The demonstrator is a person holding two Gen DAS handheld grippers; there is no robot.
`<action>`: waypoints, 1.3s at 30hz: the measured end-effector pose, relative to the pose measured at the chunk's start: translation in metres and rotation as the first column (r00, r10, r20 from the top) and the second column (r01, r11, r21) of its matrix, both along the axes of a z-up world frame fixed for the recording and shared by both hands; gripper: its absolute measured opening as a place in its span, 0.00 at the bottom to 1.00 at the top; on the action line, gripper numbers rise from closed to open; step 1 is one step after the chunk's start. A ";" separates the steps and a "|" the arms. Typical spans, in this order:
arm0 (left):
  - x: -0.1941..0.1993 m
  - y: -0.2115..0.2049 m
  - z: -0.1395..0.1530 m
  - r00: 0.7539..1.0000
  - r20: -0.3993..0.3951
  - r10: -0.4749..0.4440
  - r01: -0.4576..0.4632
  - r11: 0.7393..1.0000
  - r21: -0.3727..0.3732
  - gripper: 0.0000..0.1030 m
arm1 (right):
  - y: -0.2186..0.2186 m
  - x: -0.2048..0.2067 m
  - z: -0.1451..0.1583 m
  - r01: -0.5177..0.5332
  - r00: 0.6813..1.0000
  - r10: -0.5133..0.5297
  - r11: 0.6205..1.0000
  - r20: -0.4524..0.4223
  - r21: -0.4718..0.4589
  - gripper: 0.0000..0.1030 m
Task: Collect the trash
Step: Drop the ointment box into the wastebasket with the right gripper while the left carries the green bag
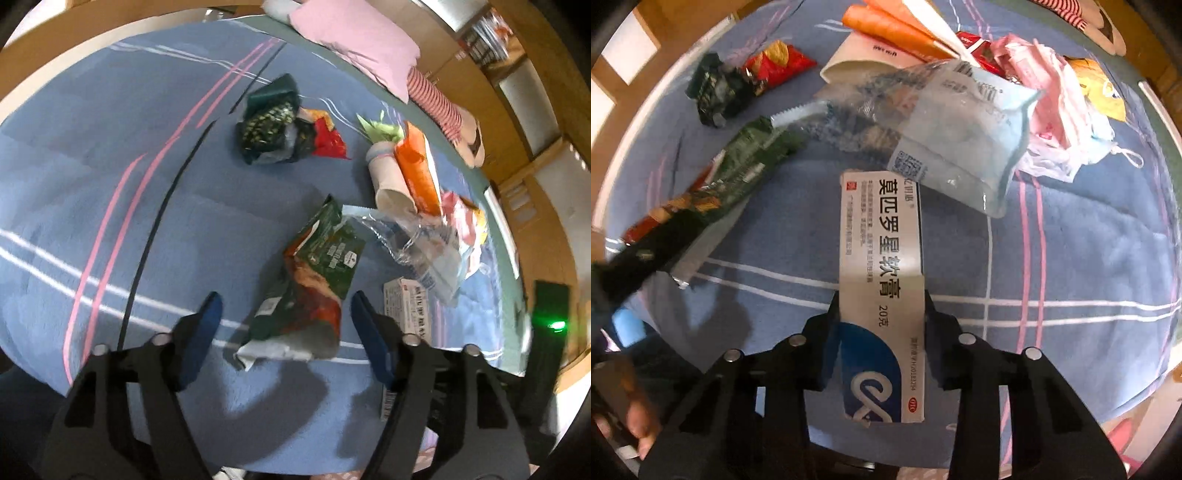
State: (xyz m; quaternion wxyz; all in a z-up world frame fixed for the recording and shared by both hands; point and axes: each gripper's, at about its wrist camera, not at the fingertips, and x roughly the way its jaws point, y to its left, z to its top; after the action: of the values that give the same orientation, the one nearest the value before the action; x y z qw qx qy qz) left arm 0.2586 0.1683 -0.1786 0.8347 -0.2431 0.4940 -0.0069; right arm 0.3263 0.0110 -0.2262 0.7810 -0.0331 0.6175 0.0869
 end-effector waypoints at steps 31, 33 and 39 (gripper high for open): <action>-0.054 0.034 0.018 0.989 0.121 0.087 -0.063 0.980 -0.189 0.13 | -0.049 -0.057 0.050 0.053 0.986 -0.093 0.960 0.136 0.274 0.31; -0.055 0.032 0.020 0.988 0.135 0.080 -0.054 0.980 -0.190 0.13 | -0.054 -0.065 0.062 0.052 0.981 -0.104 0.957 0.166 0.287 0.31; -0.065 0.024 0.033 0.973 0.229 0.010 0.043 0.974 -0.224 0.13 | -0.090 -0.103 0.107 0.044 0.946 -0.161 0.923 0.281 0.381 0.31</action>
State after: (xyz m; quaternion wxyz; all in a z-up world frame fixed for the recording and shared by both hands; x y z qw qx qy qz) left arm 0.1939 0.1918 -0.1458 0.8526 -0.3304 0.3928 -0.0982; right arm 0.2236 -0.0786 -0.1193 0.8631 0.1341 0.4619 0.1541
